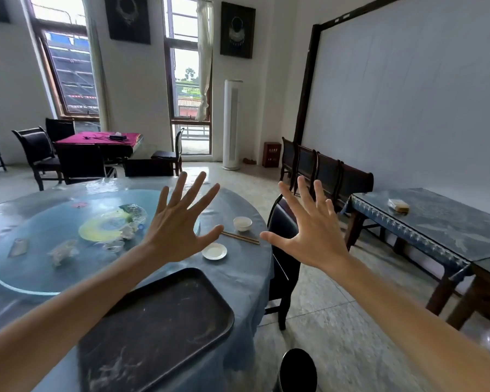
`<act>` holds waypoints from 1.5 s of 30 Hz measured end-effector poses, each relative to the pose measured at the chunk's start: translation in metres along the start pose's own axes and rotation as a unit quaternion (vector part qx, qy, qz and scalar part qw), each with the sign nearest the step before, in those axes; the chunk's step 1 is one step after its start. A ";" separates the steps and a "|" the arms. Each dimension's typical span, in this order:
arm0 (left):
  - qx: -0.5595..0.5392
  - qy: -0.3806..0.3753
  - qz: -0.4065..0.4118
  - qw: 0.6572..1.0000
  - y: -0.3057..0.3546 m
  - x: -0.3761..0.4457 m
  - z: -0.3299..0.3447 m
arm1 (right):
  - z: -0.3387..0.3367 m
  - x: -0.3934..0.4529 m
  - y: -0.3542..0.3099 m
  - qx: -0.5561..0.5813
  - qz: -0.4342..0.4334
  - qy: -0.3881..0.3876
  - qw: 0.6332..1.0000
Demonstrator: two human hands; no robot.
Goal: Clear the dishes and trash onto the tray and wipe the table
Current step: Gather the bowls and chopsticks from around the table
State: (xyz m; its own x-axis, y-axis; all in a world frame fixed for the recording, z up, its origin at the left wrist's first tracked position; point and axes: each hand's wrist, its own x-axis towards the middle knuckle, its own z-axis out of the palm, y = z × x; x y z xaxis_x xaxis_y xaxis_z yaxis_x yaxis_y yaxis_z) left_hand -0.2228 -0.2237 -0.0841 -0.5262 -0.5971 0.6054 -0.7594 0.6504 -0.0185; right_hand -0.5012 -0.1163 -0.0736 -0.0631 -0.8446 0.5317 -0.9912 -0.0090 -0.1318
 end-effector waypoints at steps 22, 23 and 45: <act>-0.106 -0.140 -0.053 0.983 -0.144 0.198 0.254 | 0.245 0.258 0.102 0.230 0.147 -0.101 0.957; -0.119 -0.151 -0.063 0.979 -0.149 0.201 0.263 | 0.256 0.265 0.105 0.261 0.167 -0.103 0.945; -0.383 -0.201 -0.536 0.725 -0.192 0.279 0.551 | 0.540 0.410 0.252 0.436 0.457 -0.288 0.720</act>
State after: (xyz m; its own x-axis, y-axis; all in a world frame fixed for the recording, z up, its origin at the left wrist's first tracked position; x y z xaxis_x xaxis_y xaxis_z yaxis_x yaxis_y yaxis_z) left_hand -0.4345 -0.7742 -0.3499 0.0237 -0.9410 -0.3376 -0.4605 -0.3100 0.8318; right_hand -0.7141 -0.7542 -0.3402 -0.3353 -0.7907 -0.5121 -0.1014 0.5708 -0.8148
